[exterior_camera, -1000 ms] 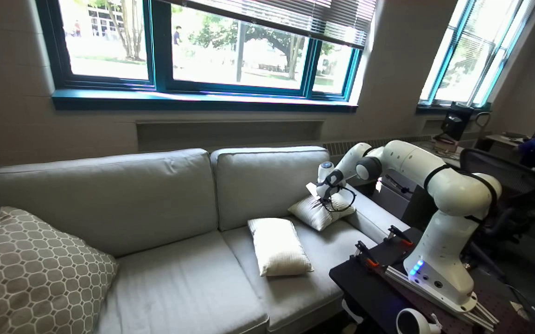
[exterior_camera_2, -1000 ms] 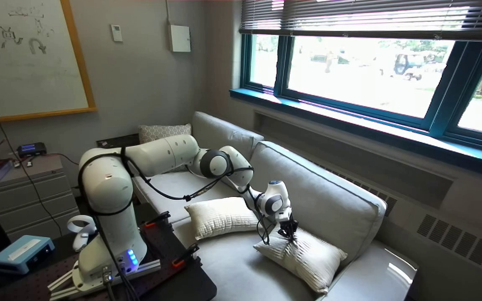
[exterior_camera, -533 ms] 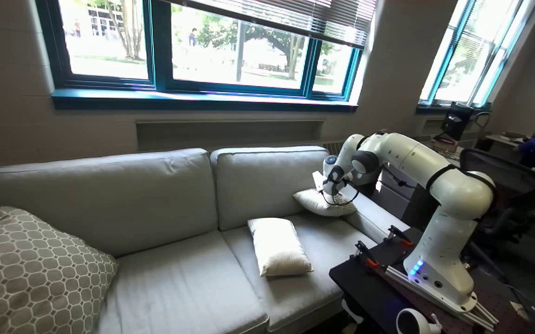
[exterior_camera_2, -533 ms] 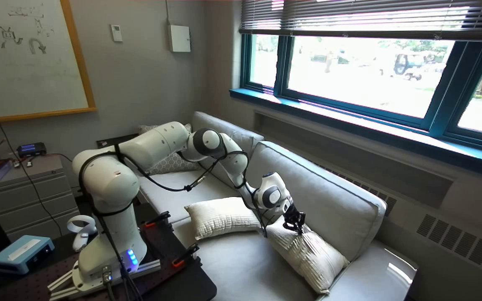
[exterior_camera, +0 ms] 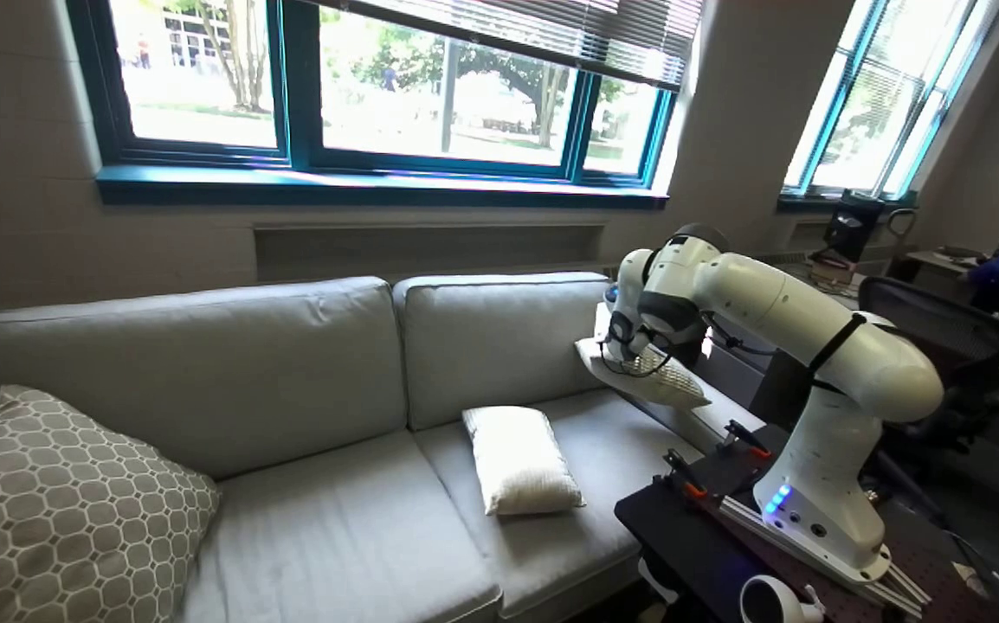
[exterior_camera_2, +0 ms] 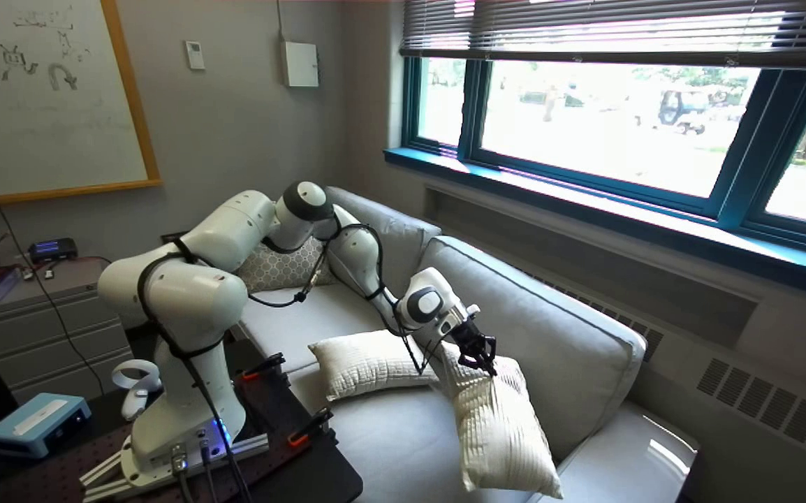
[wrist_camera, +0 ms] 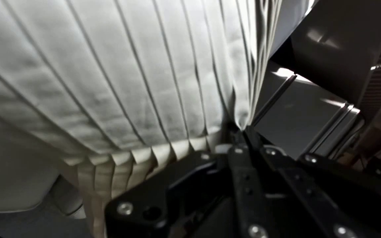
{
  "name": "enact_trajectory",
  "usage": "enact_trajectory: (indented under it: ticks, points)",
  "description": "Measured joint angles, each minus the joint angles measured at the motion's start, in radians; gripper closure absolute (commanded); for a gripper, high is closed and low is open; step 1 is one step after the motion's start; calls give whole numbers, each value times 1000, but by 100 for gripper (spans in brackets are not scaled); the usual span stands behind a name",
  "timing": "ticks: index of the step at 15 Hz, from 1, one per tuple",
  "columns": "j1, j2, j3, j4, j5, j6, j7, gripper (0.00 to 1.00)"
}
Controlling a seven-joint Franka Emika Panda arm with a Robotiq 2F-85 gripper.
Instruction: Stack the pillows at the edge of the sofa.
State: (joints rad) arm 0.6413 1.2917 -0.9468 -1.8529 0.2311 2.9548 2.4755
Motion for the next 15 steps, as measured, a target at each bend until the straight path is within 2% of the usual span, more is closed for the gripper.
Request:
enact_trajectory:
  ticks: [3,6,8,11,13,15]
  points:
    - [214,-3,-113,-179,34,-85,136,98]
    - [416,24,-220,-313,203,-264,124,98]
    - [497,79,-278,-330,275,-419,124,98]
    - [527,194,-328,-290,320,-631,125,98]
    - [491,217,-350,-270,224,-684,128,99]
    - [416,202,-370,-228,121,-709,126,99]
